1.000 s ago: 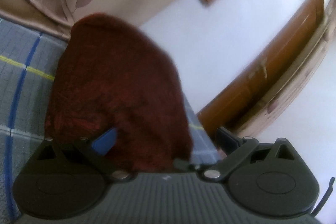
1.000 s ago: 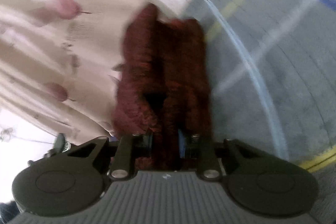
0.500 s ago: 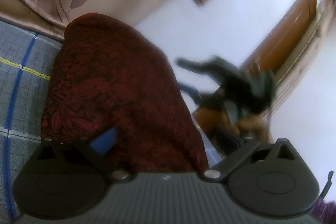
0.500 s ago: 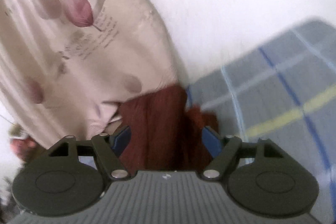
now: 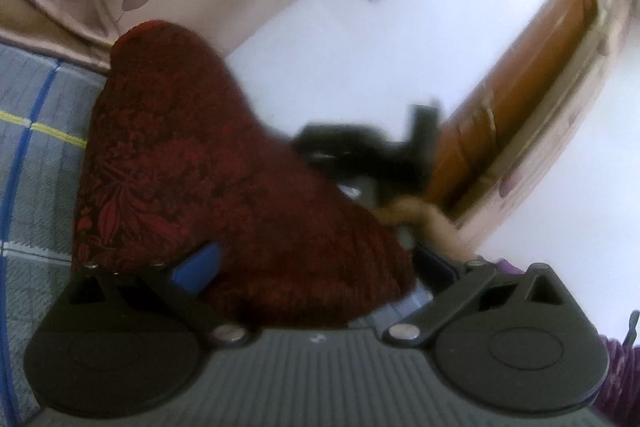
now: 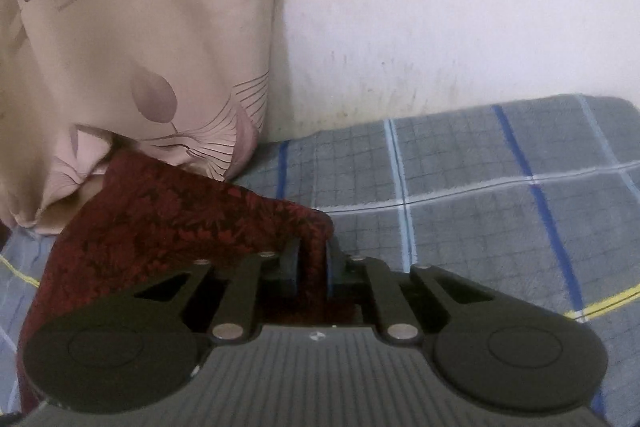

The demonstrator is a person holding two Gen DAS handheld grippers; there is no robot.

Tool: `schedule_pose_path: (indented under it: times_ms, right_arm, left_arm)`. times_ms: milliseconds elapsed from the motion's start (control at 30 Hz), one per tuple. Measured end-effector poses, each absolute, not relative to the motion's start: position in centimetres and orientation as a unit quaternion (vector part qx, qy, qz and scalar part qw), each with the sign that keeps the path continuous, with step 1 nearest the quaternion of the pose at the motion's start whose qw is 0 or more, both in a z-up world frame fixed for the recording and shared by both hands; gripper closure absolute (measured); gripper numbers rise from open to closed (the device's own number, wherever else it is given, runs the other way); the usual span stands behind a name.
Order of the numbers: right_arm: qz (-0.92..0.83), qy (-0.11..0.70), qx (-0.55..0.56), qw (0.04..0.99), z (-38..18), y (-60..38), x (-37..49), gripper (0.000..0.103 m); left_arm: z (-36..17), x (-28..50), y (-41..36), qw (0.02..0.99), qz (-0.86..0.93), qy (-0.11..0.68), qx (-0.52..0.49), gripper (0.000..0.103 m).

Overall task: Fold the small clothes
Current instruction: 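Press the folded sweater flat with the left tool and release the right tool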

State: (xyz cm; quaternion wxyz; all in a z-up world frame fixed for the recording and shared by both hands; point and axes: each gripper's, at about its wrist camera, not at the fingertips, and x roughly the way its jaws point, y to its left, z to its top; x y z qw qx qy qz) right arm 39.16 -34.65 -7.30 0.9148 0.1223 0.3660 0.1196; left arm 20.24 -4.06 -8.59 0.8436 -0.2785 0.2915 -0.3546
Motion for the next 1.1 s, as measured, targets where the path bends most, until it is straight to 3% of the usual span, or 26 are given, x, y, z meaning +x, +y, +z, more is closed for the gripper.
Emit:
schedule_pose_path:
  times_ms: [67, 133, 333, 533, 667, 933, 1100]
  right_arm:
    - [0.137, 0.356, 0.169, 0.909, -6.5, -35.6, 38.8, 0.080]
    - [0.148, 0.331, 0.198, 0.911, -4.8, -36.3, 37.1, 0.071]
    - [0.241, 0.259, 0.188, 0.916, -2.2, -35.9, 28.7, 0.071]
    - [0.213, 0.295, 0.086, 0.927, -7.0, -33.5, 24.1, 0.098]
    - [0.200, 0.280, 0.059, 0.937, -8.2, -32.6, 24.0, 0.098]
    - [0.206, 0.233, 0.088, 0.946, -4.5, -33.4, 20.0, 0.093]
    - [0.172, 0.259, 0.034, 0.950, -6.7, -32.1, 18.4, 0.095]
  left_arm:
    - [-8.8, 20.4, -3.7, 0.839, -0.356, 0.290, -0.291, 0.000]
    - [-8.8, 20.4, -3.7, 0.840, -0.355, 0.291, -0.291, 0.000]
    - [-8.8, 20.2, -4.1, 0.847, -0.354, 0.285, -0.275, 0.000]
    - [-9.2, 19.5, -4.3, 0.852, -0.356, 0.281, -0.262, 0.000]
    - [-8.8, 19.3, -4.6, 0.860, -0.352, 0.282, -0.239, 0.000]
    - [-7.1, 18.0, -4.6, 0.877, -0.319, 0.289, -0.212, 0.000]
    - [-6.4, 17.4, -5.1, 0.889, -0.299, 0.298, -0.178, 0.000]
